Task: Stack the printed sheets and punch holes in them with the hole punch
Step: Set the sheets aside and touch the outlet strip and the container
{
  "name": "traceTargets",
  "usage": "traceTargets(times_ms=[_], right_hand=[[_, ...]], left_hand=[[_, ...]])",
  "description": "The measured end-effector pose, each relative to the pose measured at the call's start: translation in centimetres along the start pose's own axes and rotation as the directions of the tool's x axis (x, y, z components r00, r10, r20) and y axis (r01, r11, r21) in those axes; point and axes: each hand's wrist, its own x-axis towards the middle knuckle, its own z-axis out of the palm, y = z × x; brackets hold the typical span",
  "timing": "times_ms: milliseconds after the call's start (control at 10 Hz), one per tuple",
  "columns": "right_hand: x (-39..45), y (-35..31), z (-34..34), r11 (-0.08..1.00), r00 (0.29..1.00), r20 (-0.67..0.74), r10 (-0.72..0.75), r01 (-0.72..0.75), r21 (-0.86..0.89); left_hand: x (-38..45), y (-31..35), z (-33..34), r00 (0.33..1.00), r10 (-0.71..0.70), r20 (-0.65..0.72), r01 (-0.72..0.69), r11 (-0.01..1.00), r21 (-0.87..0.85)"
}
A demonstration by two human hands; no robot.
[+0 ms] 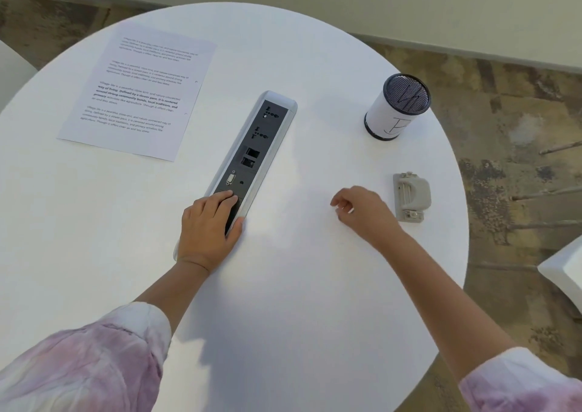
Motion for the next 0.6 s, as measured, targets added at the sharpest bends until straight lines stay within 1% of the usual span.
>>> traceTargets(times_ms=[100, 200, 400, 600], right_hand=[[-0.5, 0.3, 0.9, 0.993, 0.995, -0.01, 0.1, -0.099, 0.064], [-0.6, 0.3, 1.4, 0.992, 0.994, -0.017, 0.11, -0.109, 0.058], [-0.4, -0.3, 2.0, 0.994, 0.993, -0.07, 0.094, -0.098, -0.041], [-0.1, -1.1, 2.2, 0.974, 0.995, -0.074, 0.063, -0.077, -0.211]], left_hand=[[0.0, 0.0, 0.1, 1.0, -0.003, 0.005, 0.003, 1.0, 0.009], [0.0, 0.0, 0.0, 1.0, -0.002, 0.006, 0.002, 1.0, 0.006], [0.0, 0.0, 0.0, 1.0, -0.001, 0.001, 0.001, 1.0, -0.001], [0.0, 0.1, 0.0, 1.0, -0.008, 0.007, 0.008, 1.0, 0.0]])
